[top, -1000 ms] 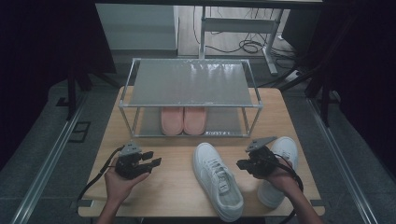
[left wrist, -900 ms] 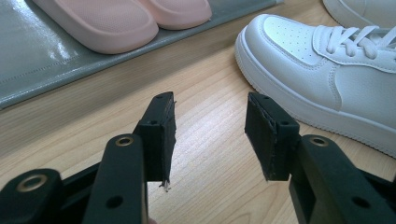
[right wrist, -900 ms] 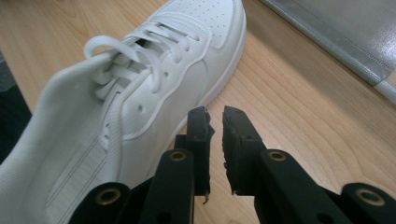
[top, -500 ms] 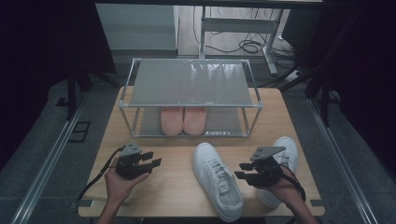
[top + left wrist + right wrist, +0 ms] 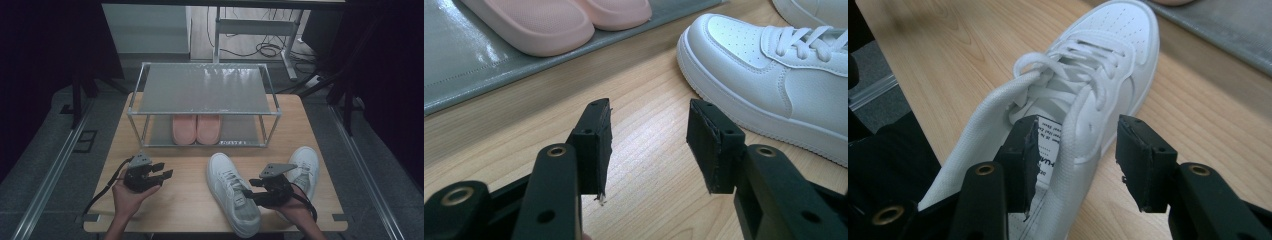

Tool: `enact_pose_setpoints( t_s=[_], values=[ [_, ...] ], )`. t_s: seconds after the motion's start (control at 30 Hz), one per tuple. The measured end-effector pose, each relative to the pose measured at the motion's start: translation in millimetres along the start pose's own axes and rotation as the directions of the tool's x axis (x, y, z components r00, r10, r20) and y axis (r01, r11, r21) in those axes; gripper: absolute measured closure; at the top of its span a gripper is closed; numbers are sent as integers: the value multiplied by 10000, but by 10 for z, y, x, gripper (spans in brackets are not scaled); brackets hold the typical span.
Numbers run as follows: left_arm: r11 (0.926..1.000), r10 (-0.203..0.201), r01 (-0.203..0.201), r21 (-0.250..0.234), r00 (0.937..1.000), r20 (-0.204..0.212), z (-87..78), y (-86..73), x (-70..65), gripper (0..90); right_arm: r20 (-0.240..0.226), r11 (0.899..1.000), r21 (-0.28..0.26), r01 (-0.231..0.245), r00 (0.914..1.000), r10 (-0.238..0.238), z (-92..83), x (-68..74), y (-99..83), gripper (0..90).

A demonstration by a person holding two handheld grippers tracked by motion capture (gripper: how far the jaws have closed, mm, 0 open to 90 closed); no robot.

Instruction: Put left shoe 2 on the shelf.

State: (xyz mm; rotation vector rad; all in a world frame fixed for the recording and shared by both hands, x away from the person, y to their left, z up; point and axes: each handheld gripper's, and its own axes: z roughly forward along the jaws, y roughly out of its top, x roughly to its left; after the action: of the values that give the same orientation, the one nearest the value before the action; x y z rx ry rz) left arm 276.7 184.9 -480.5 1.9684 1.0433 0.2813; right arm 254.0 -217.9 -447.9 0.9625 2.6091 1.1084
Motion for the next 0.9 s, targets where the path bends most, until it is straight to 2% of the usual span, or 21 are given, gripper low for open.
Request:
enact_pose_setpoints(
  t_s=[0.1, 0.3, 0.4, 0.5, 0.6, 0.67, 0.77, 0.9],
  values=[
    [10000, 3, -3, 11, 10000, 1, 9, -2, -3, 532, 105, 9999, 133, -62, 9999, 60, 70, 8, -8, 534],
    [10000, -21, 21, 44, 10000, 21, 19, -3, -6, 532, 648, 9990, 420, -155, 9978, 128, 210, 22, -22, 568],
    [10000, 13, -13, 52, 10000, 15, 23, -5, -5, 532, 745, 9983, 534, -230, 9970, 190, 274, 44, -33, 623],
    [10000, 12, -12, 40, 10000, 22, 24, -5, -6, 532, 1088, 9985, 510, -221, 9939, 165, 287, 68, -42, 700],
    [10000, 13, -13, 33, 10000, 31, 27, -6, -7, 532, 1356, 9988, 360, -323, 9904, 272, 286, 89, -57, 755],
    [10000, -18, 18, 15, 10000, 27, 19, -5, -6, 532, 1465, 9987, 74, -511, 9880, 495, 285, 85, -76, 773],
    [10000, -18, 18, -87, 10000, -25, -11, 2, 6, 532, 1277, 9959, -291, -852, 9879, 883, 287, 62, -100, 785],
    [9999, -27, 26, -159, 10000, -84, -37, 4, 17, 532, 1246, 9945, -506, -916, 9874, 973, 287, 60, -91, 791]
  ],
)
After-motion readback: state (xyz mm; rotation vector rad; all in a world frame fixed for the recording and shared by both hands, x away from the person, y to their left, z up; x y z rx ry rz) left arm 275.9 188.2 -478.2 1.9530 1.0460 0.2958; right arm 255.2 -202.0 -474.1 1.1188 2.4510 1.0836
